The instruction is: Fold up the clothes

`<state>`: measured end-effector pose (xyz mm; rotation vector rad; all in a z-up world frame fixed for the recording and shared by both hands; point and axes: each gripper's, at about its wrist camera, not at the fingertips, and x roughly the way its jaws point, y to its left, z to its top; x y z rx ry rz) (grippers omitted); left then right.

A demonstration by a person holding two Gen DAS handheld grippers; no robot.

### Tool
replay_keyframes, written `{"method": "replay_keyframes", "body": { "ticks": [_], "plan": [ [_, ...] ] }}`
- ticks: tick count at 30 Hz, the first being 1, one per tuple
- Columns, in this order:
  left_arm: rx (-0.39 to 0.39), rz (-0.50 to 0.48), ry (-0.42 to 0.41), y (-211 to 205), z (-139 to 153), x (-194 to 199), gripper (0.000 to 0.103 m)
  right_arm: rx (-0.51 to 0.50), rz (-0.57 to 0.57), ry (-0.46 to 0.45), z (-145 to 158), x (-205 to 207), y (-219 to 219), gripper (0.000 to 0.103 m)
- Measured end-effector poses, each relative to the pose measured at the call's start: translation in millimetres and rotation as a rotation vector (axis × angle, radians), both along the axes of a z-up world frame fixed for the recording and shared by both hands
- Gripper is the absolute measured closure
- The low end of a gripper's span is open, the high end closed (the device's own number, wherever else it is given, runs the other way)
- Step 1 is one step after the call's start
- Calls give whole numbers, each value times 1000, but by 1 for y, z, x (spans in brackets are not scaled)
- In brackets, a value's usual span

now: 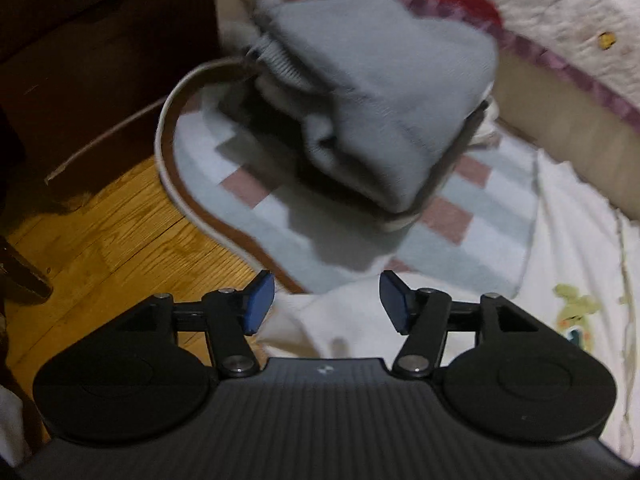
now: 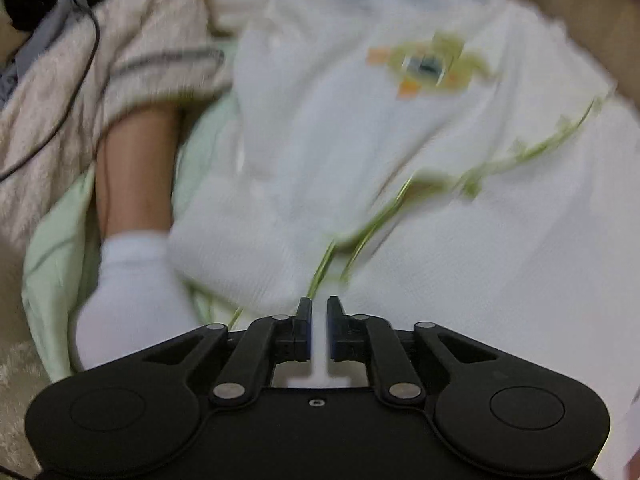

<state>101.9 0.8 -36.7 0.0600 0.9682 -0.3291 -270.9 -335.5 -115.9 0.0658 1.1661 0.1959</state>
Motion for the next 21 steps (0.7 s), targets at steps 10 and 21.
{"method": "replay_keyframes", "body": {
  "ticks": [10, 21],
  "plan": [
    [-350, 251, 463, 22, -79, 44, 45, -22, -110, -271, 49, 108, -8, 67],
    [-332, 290, 584, 34, -117, 70, 39, -54, -84, -190, -8, 111, 24, 60]
  ]
}}
